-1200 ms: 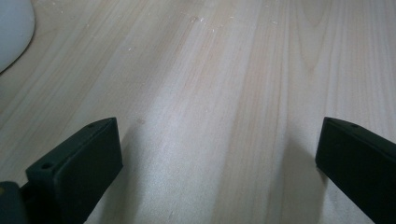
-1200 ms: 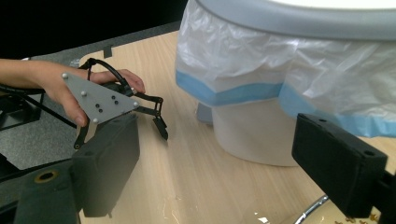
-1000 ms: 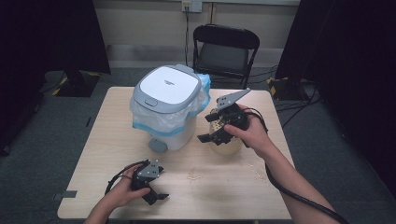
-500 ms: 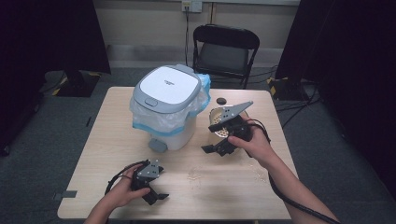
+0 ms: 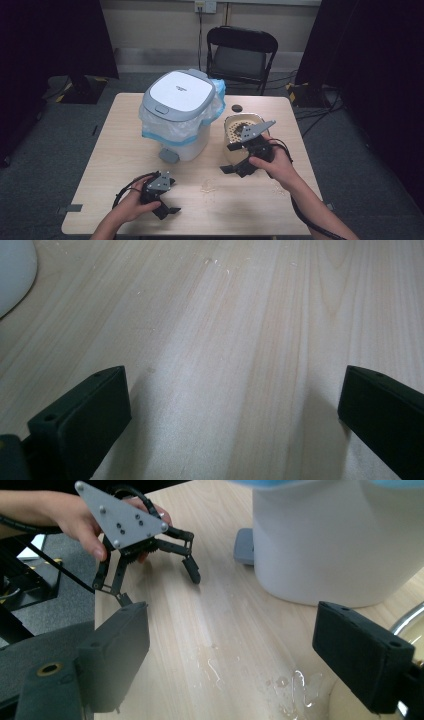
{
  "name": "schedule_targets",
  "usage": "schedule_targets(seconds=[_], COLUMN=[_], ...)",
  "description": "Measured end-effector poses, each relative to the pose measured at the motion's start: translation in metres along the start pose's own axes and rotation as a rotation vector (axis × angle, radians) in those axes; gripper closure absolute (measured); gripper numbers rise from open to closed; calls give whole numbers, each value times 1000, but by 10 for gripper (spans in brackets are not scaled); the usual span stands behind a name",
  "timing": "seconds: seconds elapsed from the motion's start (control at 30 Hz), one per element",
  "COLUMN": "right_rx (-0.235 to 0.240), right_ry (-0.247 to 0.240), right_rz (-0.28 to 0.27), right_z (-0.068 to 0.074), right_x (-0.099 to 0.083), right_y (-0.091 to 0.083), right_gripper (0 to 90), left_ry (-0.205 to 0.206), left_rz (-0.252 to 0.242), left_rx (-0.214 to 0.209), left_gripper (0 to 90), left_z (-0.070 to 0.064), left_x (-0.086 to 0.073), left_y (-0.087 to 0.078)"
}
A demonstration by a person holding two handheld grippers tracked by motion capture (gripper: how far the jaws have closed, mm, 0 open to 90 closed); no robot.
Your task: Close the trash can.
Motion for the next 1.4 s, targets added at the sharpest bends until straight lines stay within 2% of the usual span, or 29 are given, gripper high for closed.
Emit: schedule_targets(seconds=[0.5,1.03,1.4], right_rx=[1,0,-4], right_ry=[8,32,57], right_rz=[30,9,15], right_z=[5,7,6], right_x=[-30,-61,-82], right_y=[4,0,-2], right_gripper=[147,146,146], left_ry=[-1,2,1], left_rz=[0,1,0], left_rx=[0,0,0], left_gripper=[0,0,0], left_z=[0,0,0], left_x=[0,0,0], left_y=[0,0,0])
Point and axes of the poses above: each handheld gripper's, and its own axes: y roughly forward along the jaws, x roughly out of its top, z roughly to its left, the point moved 6 cm from there along y, roughly forward along the jaws, and after that the axes turned 8 degrees about x, right-handed, at the moved point
